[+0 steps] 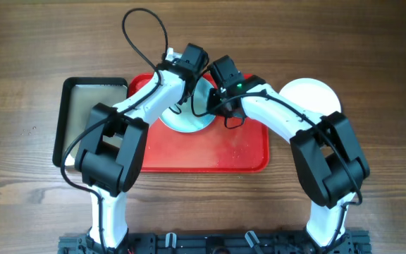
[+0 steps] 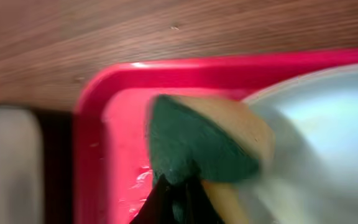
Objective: Clean dirty plates on tray and stack at the side
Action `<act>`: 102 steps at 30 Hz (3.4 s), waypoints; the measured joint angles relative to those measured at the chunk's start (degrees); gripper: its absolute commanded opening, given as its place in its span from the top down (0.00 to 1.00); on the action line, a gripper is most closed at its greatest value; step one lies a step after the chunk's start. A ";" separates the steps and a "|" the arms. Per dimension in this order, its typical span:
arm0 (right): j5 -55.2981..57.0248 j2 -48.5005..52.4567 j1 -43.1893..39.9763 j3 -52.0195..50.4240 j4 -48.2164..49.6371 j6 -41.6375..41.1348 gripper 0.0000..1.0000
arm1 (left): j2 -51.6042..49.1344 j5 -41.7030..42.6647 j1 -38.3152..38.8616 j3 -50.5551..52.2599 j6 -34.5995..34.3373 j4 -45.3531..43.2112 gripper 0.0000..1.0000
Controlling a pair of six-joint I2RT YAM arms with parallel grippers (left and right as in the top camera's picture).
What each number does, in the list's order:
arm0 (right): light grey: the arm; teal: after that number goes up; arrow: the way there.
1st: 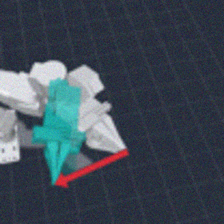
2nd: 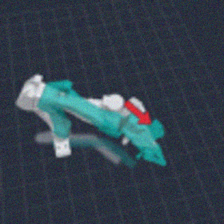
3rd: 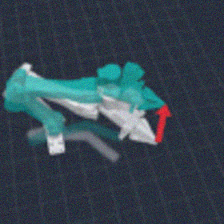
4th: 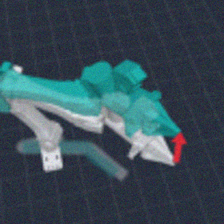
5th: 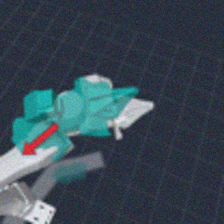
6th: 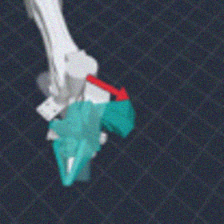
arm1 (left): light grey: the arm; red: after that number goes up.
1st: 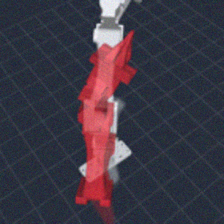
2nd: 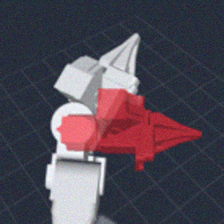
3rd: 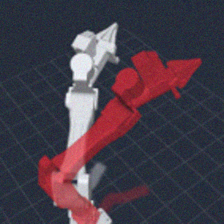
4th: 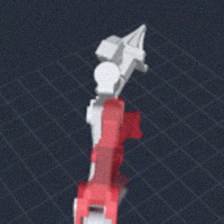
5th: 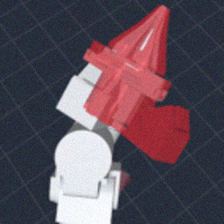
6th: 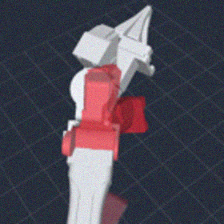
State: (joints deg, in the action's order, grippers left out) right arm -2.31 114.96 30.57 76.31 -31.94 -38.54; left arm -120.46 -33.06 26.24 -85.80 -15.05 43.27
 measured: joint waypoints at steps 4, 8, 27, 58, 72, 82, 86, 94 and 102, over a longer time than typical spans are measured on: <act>1.09 0.00 -0.52 0.00 -1.22 0.24 0.96 | 0.63 -3.50 -1.49 -3.78 -2.95 5.90 0.96; 0.09 0.00 -0.72 0.00 -1.16 3.08 0.96 | 5.84 7.23 -3.41 -4.79 -4.07 9.92 0.96; 6.05 -19.15 -3.04 -0.11 -16.92 17.86 0.96 | 7.98 27.19 -11.91 -5.44 -5.49 16.11 0.96; 56.11 -27.87 14.67 -0.11 -21.66 16.98 0.96 | 7.98 27.21 -11.91 -5.44 -5.49 15.67 0.96; 15.80 -11.82 5.60 -0.11 -13.25 16.92 0.87 | 7.98 27.23 -11.91 -5.44 -5.49 15.67 0.96; -8.55 -1.73 -5.60 -0.11 -7.37 18.34 0.64 | 7.98 27.23 -11.91 -5.44 -5.49 15.63 0.96; -14.84 1.20 -5.97 0.04 -7.23 18.34 0.70 | 7.98 27.26 -11.91 -5.44 -5.49 15.61 0.96; -17.59 1.88 -5.92 0.00 -9.35 15.28 0.96 | 7.98 27.28 -11.91 -5.44 -5.49 15.58 0.95; 7.96 -16.72 -5.46 -0.11 -18.40 12.68 0.96 | 7.98 27.43 -11.91 -5.44 -5.49 15.47 0.96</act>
State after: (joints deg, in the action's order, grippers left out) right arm 5.65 98.24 25.10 76.20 -50.35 -25.87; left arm -112.49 -5.63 14.33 -91.24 -20.53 58.74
